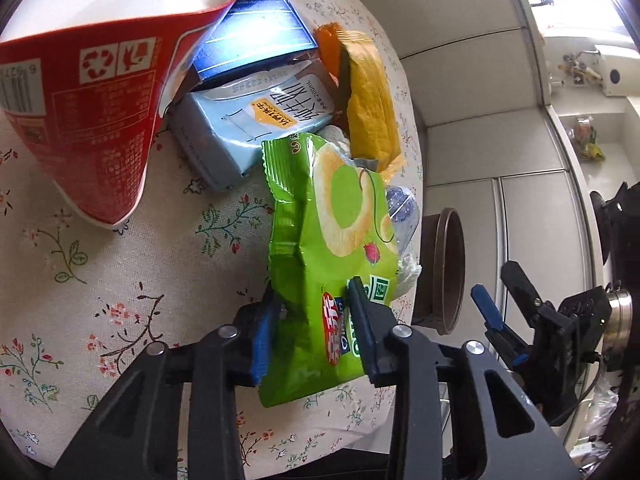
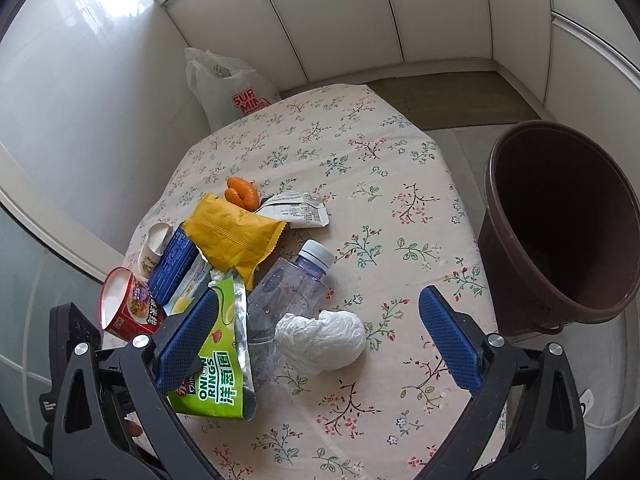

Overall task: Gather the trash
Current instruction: 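Grasp the green chip bag with the left tool while the right tool grasps the yellow wrapper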

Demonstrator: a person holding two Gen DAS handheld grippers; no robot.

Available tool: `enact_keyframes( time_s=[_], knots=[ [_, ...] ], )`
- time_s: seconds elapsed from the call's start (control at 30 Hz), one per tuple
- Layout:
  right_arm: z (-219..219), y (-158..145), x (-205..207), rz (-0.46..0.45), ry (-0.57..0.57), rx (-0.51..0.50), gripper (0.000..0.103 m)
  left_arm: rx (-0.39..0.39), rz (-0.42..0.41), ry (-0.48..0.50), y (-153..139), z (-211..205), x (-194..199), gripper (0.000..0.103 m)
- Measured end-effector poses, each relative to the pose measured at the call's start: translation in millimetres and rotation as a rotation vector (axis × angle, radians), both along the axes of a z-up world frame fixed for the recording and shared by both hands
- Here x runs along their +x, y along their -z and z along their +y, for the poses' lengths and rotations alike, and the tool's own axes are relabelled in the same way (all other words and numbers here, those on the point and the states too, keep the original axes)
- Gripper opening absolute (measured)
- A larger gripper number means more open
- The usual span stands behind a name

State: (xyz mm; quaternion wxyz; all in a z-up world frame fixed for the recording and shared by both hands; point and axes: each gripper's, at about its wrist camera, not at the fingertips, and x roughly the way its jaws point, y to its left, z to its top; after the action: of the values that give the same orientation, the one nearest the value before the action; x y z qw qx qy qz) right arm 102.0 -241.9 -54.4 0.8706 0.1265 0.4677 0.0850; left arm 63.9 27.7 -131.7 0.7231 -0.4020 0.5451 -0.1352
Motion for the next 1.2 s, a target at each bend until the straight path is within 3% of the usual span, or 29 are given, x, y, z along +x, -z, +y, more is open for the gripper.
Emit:
enact_keyframes(
  time_s=[0.3, 0.4, 0.5, 0.63, 0.7, 0.83, 0.97, 1.07, 1.2],
  knots=[
    [25, 8, 16, 0.009, -0.061, -0.044, 0.096, 0.055, -0.085, 0.02, -19, 13, -9, 0.017],
    [45, 5, 23, -0.039, -0.113, -0.152, 0.096, 0.137, -0.199, 0.007, -48, 13, -17, 0.016],
    [72, 4, 31, -0.102, -0.193, -0.286, 0.096, 0.241, -0.389, -0.066, -94, 25, -35, 0.016],
    [103, 8, 44, -0.109, -0.306, -0.34, 0.096, 0.365, -0.589, -0.124, -152, 45, -49, 0.016],
    [120, 10, 53, -0.106, -0.363, -0.36, 0.096, 0.396, -0.633, -0.132, -172, 54, -45, 0.016],
    [158, 16, 71, -0.067, -0.527, -0.448, 0.096, 0.455, -0.648, -0.121, -187, 73, -27, 0.016],
    [174, 26, 90, -0.021, -0.594, -0.534, 0.096, 0.425, -0.626, -0.16, -172, 98, -25, 0.016],
    [175, 32, 104, 0.043, -0.616, -0.506, 0.084, 0.357, -0.523, -0.173, -146, 113, -11, 0.016],
    [178, 39, 115, 0.111, -0.61, -0.44, 0.071, 0.307, -0.494, -0.205, -141, 125, -3, 0.016]
  ],
)
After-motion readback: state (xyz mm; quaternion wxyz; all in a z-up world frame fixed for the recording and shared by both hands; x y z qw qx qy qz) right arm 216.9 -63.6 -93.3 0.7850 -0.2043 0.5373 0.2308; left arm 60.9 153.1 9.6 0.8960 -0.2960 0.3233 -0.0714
